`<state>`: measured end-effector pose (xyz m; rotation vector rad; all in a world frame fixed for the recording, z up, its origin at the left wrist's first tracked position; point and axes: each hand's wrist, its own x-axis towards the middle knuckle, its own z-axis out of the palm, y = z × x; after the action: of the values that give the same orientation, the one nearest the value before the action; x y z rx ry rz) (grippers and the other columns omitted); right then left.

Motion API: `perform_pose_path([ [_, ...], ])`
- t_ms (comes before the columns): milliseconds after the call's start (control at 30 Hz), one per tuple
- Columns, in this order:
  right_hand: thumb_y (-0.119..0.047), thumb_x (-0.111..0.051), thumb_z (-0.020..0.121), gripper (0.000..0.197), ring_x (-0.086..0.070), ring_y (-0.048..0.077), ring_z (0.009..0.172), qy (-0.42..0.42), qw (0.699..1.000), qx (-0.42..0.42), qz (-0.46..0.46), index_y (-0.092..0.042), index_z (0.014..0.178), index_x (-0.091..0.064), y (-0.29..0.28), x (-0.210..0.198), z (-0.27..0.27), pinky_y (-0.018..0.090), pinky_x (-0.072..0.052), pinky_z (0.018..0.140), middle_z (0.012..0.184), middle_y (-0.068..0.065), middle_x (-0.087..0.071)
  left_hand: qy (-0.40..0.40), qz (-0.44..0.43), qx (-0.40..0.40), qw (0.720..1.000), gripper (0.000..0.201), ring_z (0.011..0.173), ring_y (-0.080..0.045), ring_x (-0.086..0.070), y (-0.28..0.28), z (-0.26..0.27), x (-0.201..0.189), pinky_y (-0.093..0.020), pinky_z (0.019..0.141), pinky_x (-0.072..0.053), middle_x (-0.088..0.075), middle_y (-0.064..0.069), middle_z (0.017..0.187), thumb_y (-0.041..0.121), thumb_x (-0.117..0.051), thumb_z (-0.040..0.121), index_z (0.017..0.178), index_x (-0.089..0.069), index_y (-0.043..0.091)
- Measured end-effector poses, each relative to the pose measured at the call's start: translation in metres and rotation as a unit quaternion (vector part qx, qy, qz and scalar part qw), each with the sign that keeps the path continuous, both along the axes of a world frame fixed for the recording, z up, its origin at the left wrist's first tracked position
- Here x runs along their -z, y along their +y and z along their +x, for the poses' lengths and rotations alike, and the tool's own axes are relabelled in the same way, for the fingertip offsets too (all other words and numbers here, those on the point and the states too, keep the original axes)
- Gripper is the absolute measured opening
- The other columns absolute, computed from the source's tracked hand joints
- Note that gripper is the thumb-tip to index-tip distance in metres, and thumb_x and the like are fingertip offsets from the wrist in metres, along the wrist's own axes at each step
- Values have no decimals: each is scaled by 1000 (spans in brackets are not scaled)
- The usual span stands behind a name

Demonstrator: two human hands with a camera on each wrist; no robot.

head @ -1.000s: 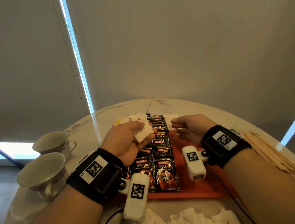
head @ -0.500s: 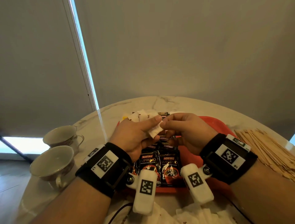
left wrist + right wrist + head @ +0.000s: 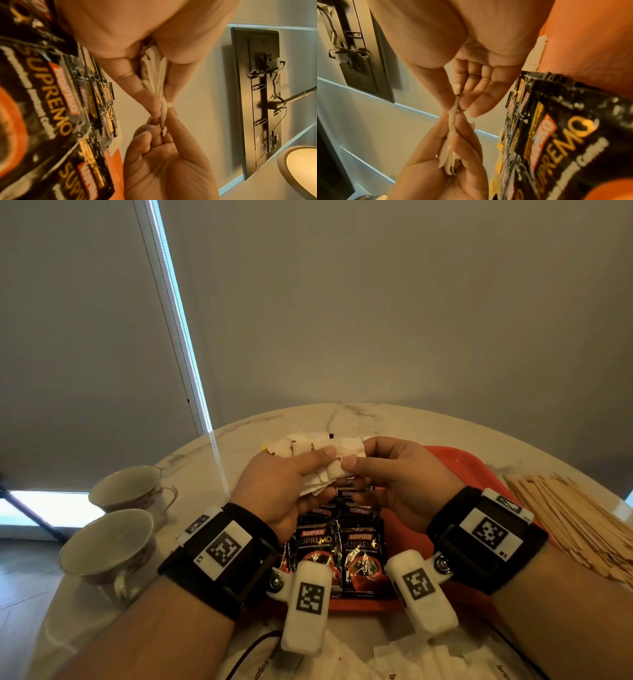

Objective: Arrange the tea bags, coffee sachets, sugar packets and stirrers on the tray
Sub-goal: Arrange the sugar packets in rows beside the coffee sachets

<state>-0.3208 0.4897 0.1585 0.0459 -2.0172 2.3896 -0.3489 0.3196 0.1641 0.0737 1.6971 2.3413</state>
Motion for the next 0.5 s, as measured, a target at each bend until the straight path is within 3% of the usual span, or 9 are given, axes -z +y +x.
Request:
perform_pose_path([
  [133, -8, -76, 84, 14, -61, 14, 63, -4, 1000, 19, -8, -9, 82, -62, -1, 1, 0, 27, -58, 56, 76, 6, -69, -5, 24, 9, 1000, 34, 71, -19, -75, 1, 2, -3, -25, 52, -60, -80, -10, 93, 29, -83, 74, 101, -75, 10],
  [200, -13, -75, 87, 16, -62, 15, 62, -9, 1000, 26, -12, -10, 80, -61, -2, 1, 0, 29, -59, 57, 74, 5, -68, 8, 10, 24, 1000, 35, 71, -18, -75, 1, 2, -2, -23, 53, -59, -80, -11, 93, 22, -85, 70, 100, -76, 6],
  [300, -18, -71, 92, 12, -63, 17, 65, -21, 998, 52, -17, -8, 86, -67, 0, 1, -2, 31, -58, 60, 80, 8, -70, 12, -7, 17, 1000, 25, 76, -23, -77, 0, -1, 1, -23, 55, -59, -79, -17, 95, 2, -83, 76, 99, -74, -2],
  [400, -12, -68, 93, 6, -64, 14, 65, -13, 999, 48, -5, -6, 96, -70, 2, 0, -2, 29, -57, 61, 74, 3, -71, 6, -7, 7, 1000, 23, 77, -24, -77, -1, -2, 0, -23, 55, -59, -79, -18, 97, -1, -81, 80, 101, -73, -5],
  [500, -5, -70, 91, 6, -62, 12, 63, 4, 999, 31, 29, -9, 88, -71, 0, -1, -1, 29, -57, 61, 73, 2, -69, -9, 3, 1, 1000, 20, 72, -21, -76, -1, -3, -1, -22, 53, -58, -79, -17, 93, 0, -78, 84, 102, -72, -5],
])
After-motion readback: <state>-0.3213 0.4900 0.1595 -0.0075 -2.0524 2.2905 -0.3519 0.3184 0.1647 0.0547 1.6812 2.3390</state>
